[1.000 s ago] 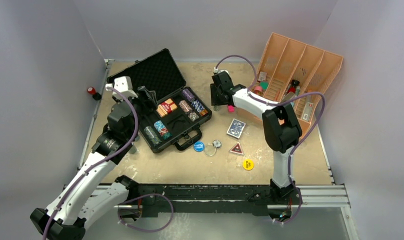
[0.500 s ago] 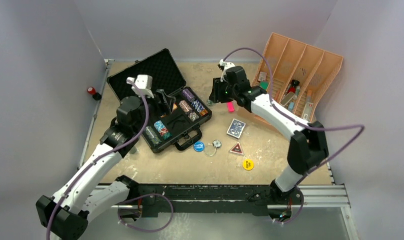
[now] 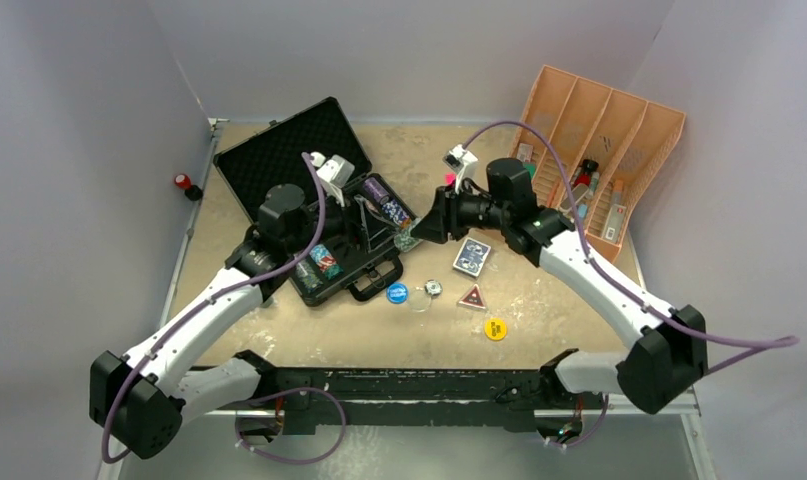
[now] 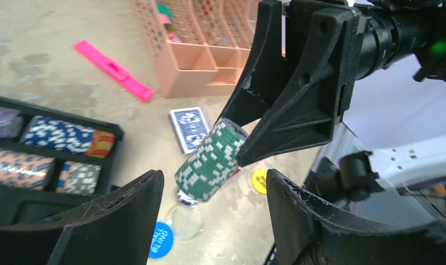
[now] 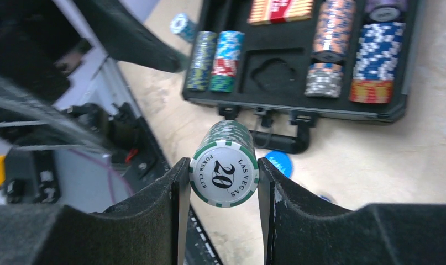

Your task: Pack up texas hold em set

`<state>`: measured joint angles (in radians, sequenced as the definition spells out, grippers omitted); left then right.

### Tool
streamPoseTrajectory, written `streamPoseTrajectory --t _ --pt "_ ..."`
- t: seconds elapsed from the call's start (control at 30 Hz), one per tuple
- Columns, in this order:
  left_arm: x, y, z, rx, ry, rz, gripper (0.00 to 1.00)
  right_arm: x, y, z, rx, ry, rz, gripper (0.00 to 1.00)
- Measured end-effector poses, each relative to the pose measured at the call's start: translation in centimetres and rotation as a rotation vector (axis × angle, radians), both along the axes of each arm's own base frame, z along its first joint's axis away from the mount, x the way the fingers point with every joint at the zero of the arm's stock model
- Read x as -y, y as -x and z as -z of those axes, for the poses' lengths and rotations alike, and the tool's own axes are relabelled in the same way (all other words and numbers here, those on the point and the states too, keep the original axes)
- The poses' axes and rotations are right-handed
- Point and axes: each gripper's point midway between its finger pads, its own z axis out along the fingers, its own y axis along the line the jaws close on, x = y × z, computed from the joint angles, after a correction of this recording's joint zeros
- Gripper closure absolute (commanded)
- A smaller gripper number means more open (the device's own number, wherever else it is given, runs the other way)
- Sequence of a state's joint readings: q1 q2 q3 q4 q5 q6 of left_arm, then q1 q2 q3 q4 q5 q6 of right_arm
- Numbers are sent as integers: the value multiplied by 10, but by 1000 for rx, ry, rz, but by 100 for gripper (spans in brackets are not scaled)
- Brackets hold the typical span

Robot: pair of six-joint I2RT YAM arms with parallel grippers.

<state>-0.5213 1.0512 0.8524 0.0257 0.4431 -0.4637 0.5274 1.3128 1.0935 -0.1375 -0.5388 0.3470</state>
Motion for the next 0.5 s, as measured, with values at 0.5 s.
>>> streamPoseTrajectory --t 0.5 --pt "36 57 2 -38 37 338 46 -9 66 -55 31 -221 -261 75"
